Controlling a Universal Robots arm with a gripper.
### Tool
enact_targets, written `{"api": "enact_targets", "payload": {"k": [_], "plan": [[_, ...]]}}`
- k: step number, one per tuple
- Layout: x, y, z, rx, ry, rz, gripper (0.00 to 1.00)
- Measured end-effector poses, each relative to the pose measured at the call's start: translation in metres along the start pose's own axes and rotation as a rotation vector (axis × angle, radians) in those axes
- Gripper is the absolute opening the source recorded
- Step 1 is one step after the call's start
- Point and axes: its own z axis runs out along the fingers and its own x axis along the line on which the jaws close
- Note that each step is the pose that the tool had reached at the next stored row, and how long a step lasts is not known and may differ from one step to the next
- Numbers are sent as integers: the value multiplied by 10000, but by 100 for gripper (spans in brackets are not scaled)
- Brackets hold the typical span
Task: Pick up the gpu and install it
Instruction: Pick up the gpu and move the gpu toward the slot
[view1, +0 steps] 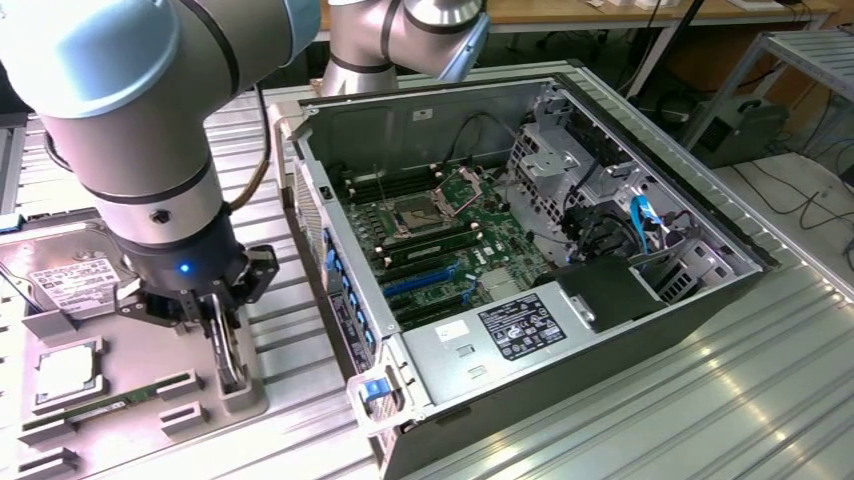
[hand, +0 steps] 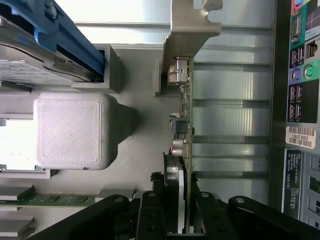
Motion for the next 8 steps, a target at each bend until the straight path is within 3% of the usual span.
{"api": "enact_targets", "payload": {"k": [8], "plan": [[-1, 4, -168, -1, -2, 0, 28]]}}
